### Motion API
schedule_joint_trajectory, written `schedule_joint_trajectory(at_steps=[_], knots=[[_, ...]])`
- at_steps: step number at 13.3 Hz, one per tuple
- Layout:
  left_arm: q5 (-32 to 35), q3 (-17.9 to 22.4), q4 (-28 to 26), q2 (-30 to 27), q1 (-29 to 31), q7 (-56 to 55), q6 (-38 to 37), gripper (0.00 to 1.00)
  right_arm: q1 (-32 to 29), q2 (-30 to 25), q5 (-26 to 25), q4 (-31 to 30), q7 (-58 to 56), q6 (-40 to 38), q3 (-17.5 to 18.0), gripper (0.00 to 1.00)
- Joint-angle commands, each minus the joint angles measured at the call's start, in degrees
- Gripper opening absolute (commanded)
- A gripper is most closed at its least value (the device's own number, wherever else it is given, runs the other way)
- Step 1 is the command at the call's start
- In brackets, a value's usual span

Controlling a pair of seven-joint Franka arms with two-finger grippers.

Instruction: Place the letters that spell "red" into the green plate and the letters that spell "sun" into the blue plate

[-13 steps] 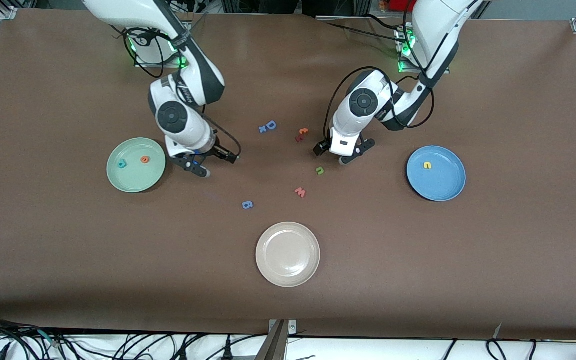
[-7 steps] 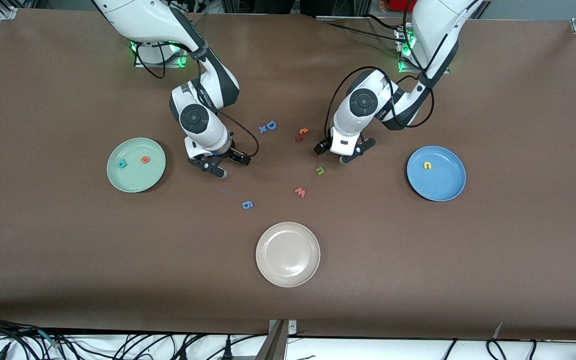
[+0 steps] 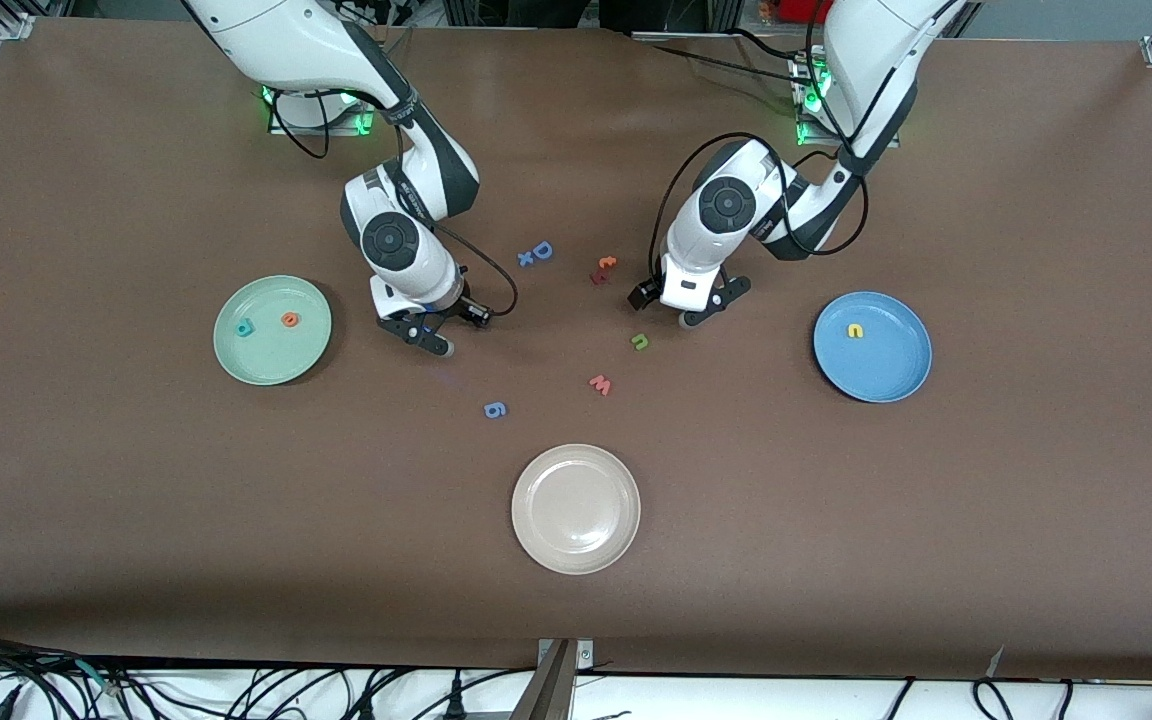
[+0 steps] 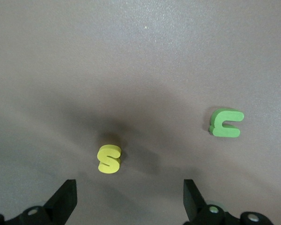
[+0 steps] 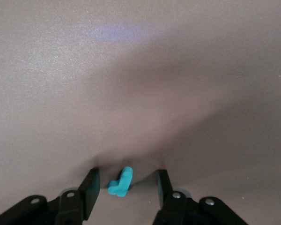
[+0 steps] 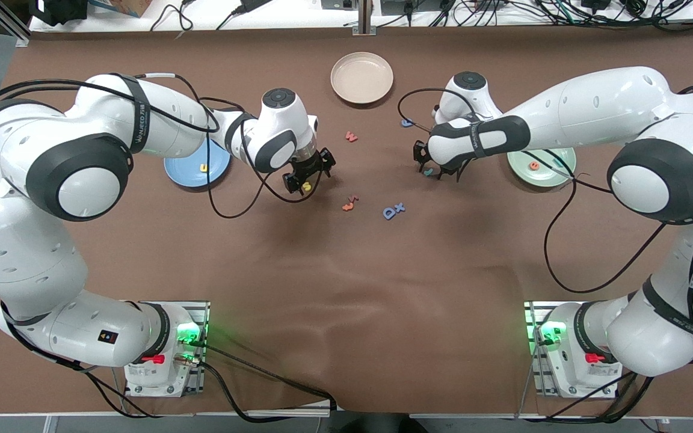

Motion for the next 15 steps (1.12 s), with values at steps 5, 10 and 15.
schedule_joint_trajectory(at_steps=[5,10,15], knots=[[1.89,0.33,-0.39,-1.95,0.09,-1.02,-1.29,1.0,0.44,0.32,0.78,-0.26,0.11,0.97,-0.2,0.27],[1.89,0.33,-0.3,-2.04,0.09,-1.02,-2.35,1.0,0.44,0.23,0.87,-0.18,0.28,0.54,-0.2,0.03],[1.89,0.33,-0.31,-2.04,0.01,-1.02,-2.43,1.0,0.09,-5.12,0.78,3.68,-1.65,-12.34,-3.62,0.02]])
